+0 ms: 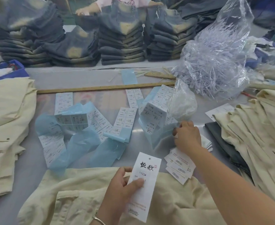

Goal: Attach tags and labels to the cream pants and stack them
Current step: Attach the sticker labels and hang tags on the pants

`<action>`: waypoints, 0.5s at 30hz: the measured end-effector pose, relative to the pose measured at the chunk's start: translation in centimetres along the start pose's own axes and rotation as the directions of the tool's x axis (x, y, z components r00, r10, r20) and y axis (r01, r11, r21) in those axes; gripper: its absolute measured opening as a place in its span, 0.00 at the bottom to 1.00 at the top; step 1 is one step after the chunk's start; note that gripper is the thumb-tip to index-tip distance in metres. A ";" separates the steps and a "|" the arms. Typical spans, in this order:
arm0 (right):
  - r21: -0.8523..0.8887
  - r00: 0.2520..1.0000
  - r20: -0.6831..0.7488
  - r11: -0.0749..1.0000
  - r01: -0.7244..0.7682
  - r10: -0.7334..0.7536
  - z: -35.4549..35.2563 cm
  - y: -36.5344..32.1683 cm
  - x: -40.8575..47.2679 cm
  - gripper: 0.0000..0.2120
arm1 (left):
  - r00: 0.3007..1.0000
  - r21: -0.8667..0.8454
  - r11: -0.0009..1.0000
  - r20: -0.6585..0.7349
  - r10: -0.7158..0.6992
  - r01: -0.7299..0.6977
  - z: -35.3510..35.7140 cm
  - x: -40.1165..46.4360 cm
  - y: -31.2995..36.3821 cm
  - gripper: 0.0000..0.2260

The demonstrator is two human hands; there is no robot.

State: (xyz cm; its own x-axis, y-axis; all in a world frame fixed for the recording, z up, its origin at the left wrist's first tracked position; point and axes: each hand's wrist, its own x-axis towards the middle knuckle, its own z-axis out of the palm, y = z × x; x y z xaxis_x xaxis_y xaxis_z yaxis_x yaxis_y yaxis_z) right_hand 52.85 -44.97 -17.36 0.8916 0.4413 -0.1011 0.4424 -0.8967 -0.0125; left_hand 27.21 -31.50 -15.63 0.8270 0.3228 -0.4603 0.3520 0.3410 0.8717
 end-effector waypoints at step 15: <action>0.990 0.988 0.130 -0.070 -0.125 0.080 -4.3 -1.1 -7.5 0.04 | 0.994 0.125 0.987 0.002 0.105 -0.105 0.8 -1.9 1.2 0.13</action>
State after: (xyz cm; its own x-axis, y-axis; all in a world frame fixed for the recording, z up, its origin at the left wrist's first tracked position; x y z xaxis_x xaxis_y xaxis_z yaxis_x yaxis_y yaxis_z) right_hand 46.05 -47.12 -12.31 0.9041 0.3598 -0.2306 -0.2375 -0.0256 -0.9710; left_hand 26.43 -32.42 -13.59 0.8605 0.3548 -0.3657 0.3156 0.1923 0.9292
